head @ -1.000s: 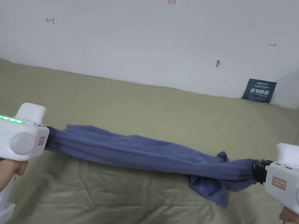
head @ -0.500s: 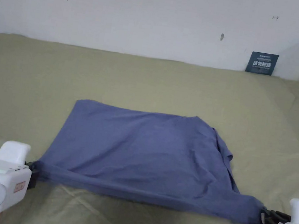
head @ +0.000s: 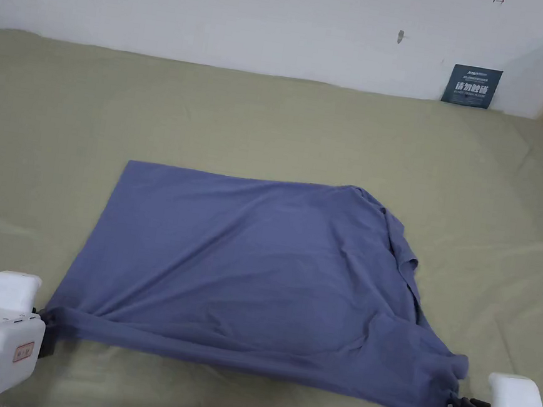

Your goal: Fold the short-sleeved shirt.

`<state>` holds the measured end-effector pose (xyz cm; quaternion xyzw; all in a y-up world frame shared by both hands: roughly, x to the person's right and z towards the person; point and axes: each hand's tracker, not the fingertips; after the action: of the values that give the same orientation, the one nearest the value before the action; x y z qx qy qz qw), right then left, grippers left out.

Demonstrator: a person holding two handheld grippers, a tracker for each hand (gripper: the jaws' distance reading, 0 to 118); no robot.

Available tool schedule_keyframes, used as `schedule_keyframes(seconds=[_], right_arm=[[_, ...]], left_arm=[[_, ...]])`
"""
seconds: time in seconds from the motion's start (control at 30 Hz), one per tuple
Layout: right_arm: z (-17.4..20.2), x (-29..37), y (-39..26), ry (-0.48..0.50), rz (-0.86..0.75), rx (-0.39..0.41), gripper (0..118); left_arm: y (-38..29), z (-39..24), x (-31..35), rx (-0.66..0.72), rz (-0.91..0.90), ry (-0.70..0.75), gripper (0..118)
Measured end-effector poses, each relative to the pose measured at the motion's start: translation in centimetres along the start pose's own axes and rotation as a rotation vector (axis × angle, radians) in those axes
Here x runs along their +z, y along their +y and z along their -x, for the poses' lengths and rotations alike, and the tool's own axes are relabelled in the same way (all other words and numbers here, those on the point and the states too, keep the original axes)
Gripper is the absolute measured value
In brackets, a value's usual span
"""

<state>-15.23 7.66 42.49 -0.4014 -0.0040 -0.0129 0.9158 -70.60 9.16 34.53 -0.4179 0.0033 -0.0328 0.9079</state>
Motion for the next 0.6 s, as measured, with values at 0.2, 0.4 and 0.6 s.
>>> schedule_keyframes(seconds=[0.2,0.4,0.6], right_arm=[[0.2,1.0,0.6,0.027,0.002,-0.042,118],[-0.6,1.8,2.2,0.038,-0.077,-0.091,78],[-1.2,1.6,2.5,0.054,-0.072,-0.112,0]], left_arm=[[0.5,0.6,1.0,0.045,-0.020,-0.035,118],[1.4,0.9,2.7,0.057,-0.063,-0.030,82],[0.4,2.5,2.1,0.107,-0.036,-0.053,0]])
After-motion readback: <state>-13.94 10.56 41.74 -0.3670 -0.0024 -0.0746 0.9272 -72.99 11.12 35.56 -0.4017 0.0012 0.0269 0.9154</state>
